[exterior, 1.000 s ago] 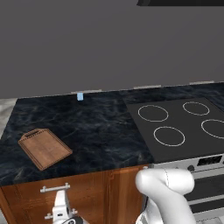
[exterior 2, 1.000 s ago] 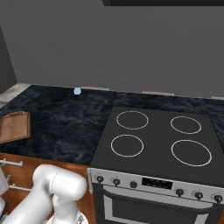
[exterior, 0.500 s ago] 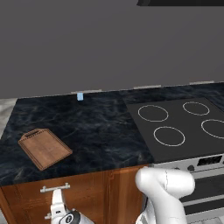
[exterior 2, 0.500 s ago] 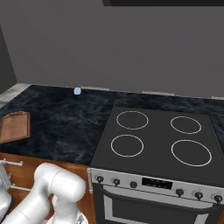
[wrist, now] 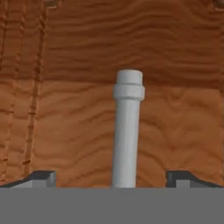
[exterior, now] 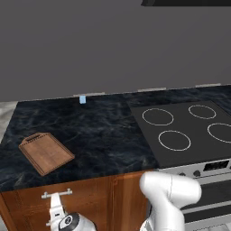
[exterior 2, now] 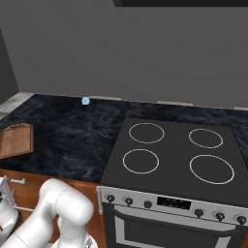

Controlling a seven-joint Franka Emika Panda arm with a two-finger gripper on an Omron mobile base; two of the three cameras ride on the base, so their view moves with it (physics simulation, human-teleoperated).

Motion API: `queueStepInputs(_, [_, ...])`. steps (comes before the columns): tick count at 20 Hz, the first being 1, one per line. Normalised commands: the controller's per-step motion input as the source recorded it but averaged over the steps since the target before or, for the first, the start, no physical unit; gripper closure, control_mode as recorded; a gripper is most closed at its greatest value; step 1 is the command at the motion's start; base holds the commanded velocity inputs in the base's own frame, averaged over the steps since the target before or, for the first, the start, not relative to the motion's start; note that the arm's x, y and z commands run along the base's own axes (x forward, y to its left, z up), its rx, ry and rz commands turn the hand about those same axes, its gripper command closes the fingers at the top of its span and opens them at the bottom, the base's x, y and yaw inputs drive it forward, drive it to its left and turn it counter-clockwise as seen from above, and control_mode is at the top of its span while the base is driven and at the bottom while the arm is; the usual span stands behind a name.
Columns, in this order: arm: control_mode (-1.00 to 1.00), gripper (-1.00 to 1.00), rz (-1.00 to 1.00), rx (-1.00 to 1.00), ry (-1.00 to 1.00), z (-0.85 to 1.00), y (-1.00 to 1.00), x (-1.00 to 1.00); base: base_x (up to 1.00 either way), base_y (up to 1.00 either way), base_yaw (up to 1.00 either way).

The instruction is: Open the drawer on the left and place the cutting tools on the cutting board.

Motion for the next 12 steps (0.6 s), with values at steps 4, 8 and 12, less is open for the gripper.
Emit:
queueStepInputs(4, [-1.0, -1.0, 0.04, 0.0, 0.0, -0.23, 0.26, 0.24, 0.0, 0.0, 0.0])
queueStepInputs(8, [-1.0, -1.0, 0.04, 0.0, 0.0, -0.18, 0.24, 0.2, 0.0, 0.0, 0.0])
queueStepInputs(12, [-1.0, -1.0, 0.03, 0.0, 0.0, -0.09, 0.21, 0.13, 0.0, 0.0, 0.0])
